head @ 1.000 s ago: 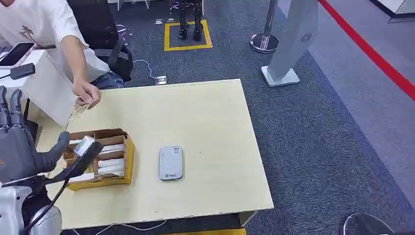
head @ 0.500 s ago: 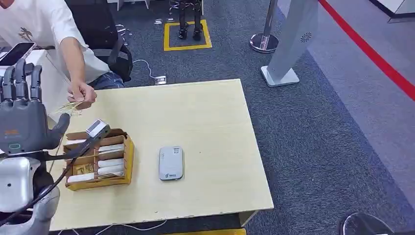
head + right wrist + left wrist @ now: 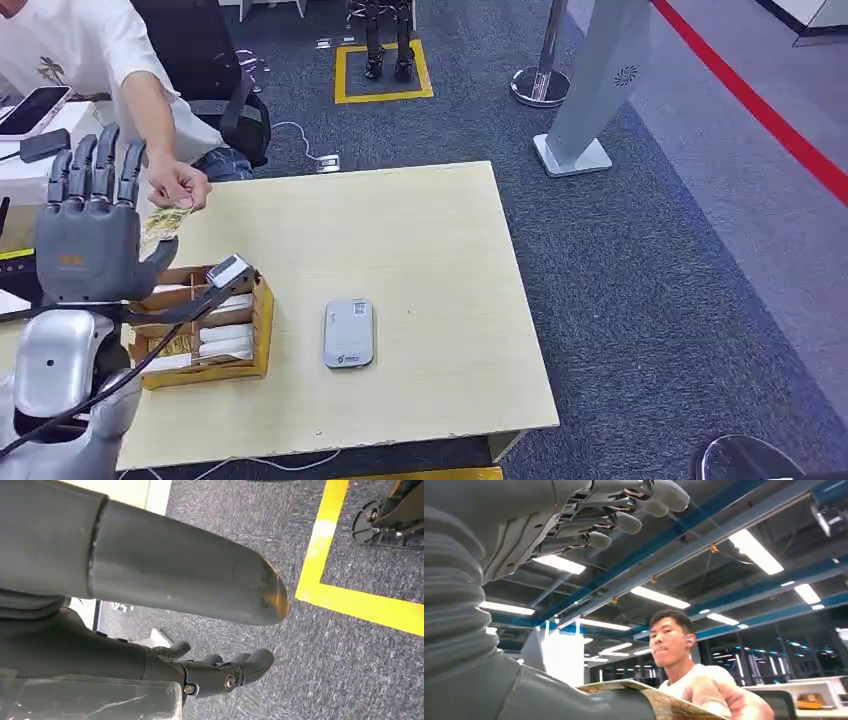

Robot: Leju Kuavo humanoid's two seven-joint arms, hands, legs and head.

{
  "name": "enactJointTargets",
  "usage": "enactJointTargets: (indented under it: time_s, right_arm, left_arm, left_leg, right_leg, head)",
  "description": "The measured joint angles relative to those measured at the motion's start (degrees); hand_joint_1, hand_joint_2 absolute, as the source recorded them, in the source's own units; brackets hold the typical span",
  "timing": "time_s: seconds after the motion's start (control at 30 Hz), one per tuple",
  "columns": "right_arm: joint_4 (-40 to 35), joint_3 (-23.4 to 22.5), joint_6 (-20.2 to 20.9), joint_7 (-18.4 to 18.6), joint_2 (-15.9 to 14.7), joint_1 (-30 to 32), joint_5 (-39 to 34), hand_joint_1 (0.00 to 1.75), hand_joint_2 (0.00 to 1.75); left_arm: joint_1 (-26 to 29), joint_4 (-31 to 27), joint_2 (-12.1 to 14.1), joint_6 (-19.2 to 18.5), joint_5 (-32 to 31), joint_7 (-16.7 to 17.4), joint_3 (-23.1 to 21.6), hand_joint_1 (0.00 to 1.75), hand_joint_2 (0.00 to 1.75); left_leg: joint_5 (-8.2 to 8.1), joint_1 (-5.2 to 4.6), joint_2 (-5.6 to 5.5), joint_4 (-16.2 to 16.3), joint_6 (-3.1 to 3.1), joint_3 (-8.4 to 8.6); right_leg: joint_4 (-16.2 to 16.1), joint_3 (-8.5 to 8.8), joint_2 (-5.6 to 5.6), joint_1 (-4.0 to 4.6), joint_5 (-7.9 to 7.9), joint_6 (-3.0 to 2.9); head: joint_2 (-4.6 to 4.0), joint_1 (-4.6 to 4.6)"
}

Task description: Pass the card to the sensor for recognition and then transmit it.

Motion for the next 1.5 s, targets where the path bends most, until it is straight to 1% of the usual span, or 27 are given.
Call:
enactJointTargets:
  time_s: [0.1,0.3,0.4,0.5,0.73,0.9,1.0,1.03,1.07,1.3,1.5]
  right_arm:
    - [0.0,0.0,0.0,0.0,0.0,0.0,0.0,0.00,0.00]
    - [0.0,0.0,0.0,0.0,0.0,0.0,0.0,0.00,0.00]
    - [0.0,0.0,0.0,0.0,0.0,0.0,0.1,0.00,0.00]
    - [0.0,0.0,-0.1,0.0,0.0,0.0,0.1,0.00,0.00]
    - [0.0,0.0,-0.1,0.0,0.0,0.0,0.1,0.00,0.00]
    - [0.0,0.0,-0.2,-0.2,0.0,0.0,-0.5,0.00,0.00]
    - [0.0,0.0,-0.2,0.0,0.0,0.0,-1.1,0.00,0.00]
    - [0.0,0.0,-0.2,0.0,0.0,0.0,-1.1,0.00,0.00]
    - [0.0,0.0,-0.2,0.0,0.0,0.0,-1.2,0.00,0.00]
    - [0.0,0.0,-0.3,-0.1,0.0,0.1,-1.2,0.00,0.00]
    - [0.0,0.0,-0.3,0.0,0.0,0.1,-1.2,0.00,0.00]
  left_arm:
    - [0.9,0.4,-1.0,0.4,0.0,-0.4,0.0,0.00,1.75]
    - [2.3,1.6,-2.3,0.7,0.0,-0.5,0.0,0.00,1.75]
    - [2.9,1.9,-2.4,0.7,0.0,-0.1,0.0,0.00,1.75]
    - [3.3,2.1,-2.4,0.6,0.0,1.3,0.0,0.00,1.75]
    - [3.5,2.1,-2.4,0.6,0.0,1.9,0.0,0.00,1.75]
    - [3.8,2.1,-1.8,-0.6,0.0,5.5,0.0,0.00,1.75]
    - [4.6,2.0,-1.4,-1.2,0.0,6.3,0.0,0.00,1.75]
    - [4.9,2.0,-1.3,-1.3,0.0,6.3,0.0,0.12,1.75]
    - [5.1,2.0,-1.2,-1.3,0.0,6.3,0.0,1.75,1.75]
    - [5.5,2.0,-1.2,-1.2,0.0,5.5,0.0,1.75,1.75]
    - [5.8,2.0,-1.3,-1.0,0.0,4.2,0.0,1.75,1.75]
  left_leg:
    - [0.00,0.00,0.00,0.0,0.00,0.00]
    - [0.00,0.00,0.00,0.0,0.00,-0.01]
    - [0.00,0.00,0.00,0.0,0.00,-0.01]
    - [0.00,0.00,0.00,0.0,0.00,-0.01]
    - [0.00,0.00,-0.01,0.0,0.00,-0.01]
    - [0.00,0.00,0.00,0.0,0.00,-0.01]
    - [0.00,0.00,-0.01,0.0,0.00,-0.01]
    - [0.00,0.00,-0.01,0.0,0.00,-0.01]
    - [0.00,0.00,-0.01,0.0,0.00,-0.01]
    - [0.00,0.00,-0.01,0.0,0.00,-0.01]
    - [0.00,0.00,-0.01,0.0,0.00,-0.01]
  right_leg:
    - [0.0,0.00,0.00,0.00,0.00,0.00]
    - [0.0,0.00,0.00,0.00,0.00,0.00]
    - [0.0,0.00,0.00,0.00,0.00,0.00]
    - [0.0,0.00,-0.01,0.00,0.00,0.00]
    - [0.0,0.00,-0.01,0.00,0.00,0.00]
    - [0.0,0.01,0.00,0.00,0.00,0.00]
    - [0.0,0.01,-0.01,0.00,0.00,0.00]
    - [0.0,0.01,-0.01,0.00,0.00,0.00]
    - [0.0,0.00,-0.01,0.00,0.00,0.00]
    - [0.0,0.01,-0.01,0.00,0.00,0.00]
    - [0.0,0.01,-0.01,0.00,0.00,0.00]
  head:
    - [0.00,0.02]
    - [0.00,0.02]
    - [0.00,0.02]
    - [0.00,0.00]
    - [0.00,0.02]
    - [0.00,0.00]
    - [0.00,0.02]
    - [0.00,0.02]
    - [0.00,0.00]
    - [0.00,0.02]
    - [0.00,0.02]
